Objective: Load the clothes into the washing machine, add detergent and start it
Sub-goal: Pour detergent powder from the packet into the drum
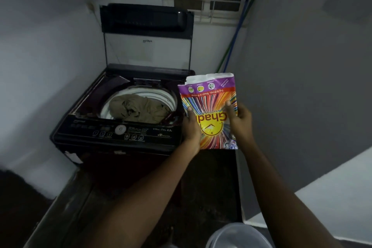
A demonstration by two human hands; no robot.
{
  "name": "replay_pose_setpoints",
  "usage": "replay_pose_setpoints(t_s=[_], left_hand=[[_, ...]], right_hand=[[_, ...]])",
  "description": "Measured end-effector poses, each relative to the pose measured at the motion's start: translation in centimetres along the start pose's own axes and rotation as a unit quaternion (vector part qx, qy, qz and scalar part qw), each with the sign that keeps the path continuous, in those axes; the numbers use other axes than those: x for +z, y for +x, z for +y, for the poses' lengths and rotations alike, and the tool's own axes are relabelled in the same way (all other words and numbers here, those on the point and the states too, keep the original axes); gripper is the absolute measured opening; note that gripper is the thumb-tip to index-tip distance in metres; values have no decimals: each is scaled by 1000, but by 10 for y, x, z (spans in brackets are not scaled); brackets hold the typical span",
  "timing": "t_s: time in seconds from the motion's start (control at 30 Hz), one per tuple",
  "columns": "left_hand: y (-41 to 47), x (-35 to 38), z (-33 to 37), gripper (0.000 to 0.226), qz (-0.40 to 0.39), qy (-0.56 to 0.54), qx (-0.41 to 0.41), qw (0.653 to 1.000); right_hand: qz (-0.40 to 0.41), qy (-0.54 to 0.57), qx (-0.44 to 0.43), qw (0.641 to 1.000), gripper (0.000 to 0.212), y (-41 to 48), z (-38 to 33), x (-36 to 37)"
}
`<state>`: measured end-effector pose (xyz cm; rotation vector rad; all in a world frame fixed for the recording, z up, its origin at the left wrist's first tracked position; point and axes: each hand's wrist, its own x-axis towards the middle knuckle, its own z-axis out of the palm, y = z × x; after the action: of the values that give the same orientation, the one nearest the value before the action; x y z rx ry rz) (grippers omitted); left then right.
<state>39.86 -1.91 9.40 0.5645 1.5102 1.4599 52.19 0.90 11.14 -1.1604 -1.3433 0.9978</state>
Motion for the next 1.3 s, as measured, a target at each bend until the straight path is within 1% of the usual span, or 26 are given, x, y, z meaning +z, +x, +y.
replay_pose_setpoints(t_s=[0.13, 0.2, 0.23, 0.27, 0.3, 0.4, 0.47, 0.5, 0.6, 0.73, 0.8, 0.87, 0.9, 1.0, 1.07, 1.2, 1.3], left_hand=[[-12, -20, 9, 59, 16, 57, 81, 995], [-15, -34, 11, 56, 7, 55, 111, 992], [-18, -41, 13, 61, 1, 52, 113, 992], [-18, -49, 14, 69, -3, 38, 106, 994], [-20, -56, 17, 72, -6, 6, 102, 995], [-27, -75, 35, 60, 24, -118, 103, 987], [-29, -90, 44, 57, 35, -149, 103, 983], [-31, -97, 47, 57, 42, -145, 109, 982], [-33, -124, 52, 55, 48, -125, 120, 984], [-26, -175, 67, 41, 80, -120, 160, 977], [-22, -205, 75, 38, 98, -121, 160, 975], [-17, -237, 82, 29, 124, -129, 159, 971], [-14, -253, 85, 28, 131, -128, 163, 969], [-7, -298, 93, 29, 124, -123, 184, 967], [-4, -324, 100, 24, 121, -114, 195, 967], [6, -367, 115, 24, 107, -93, 216, 966], [14, -393, 123, 25, 103, -50, 234, 966]], right_hand=[[41, 49, -1, 998, 38, -13, -16, 17], [55, 66, 14, 996, 40, -19, -20, 27], [54, 74, 16, 996, 40, -22, -24, 33], [51, 72, 13, 996, 40, -25, -29, 40], [50, 58, 6, 997, 42, -27, -34, 48], [31, 4, -19, 999, 42, -36, -45, 71], [22, -6, -15, 1000, 47, -42, -47, 84], [17, 3, -8, 1000, 48, -44, -48, 90], [-12, 36, 10, 999, 40, -54, -49, 109], [-49, 77, 31, 995, 37, -68, -51, 145], [-60, 85, 34, 994, 33, -78, -53, 166], [-65, 97, 41, 992, 33, -90, -56, 191], [-70, 112, 44, 990, 32, -97, -58, 205], [-72, 144, 47, 986, 28, -116, -63, 244], [-69, 155, 45, 985, 26, -127, -61, 268], [-72, 159, 33, 984, 22, -147, -57, 316], [-66, 168, 23, 983, 16, -147, -65, 342]])
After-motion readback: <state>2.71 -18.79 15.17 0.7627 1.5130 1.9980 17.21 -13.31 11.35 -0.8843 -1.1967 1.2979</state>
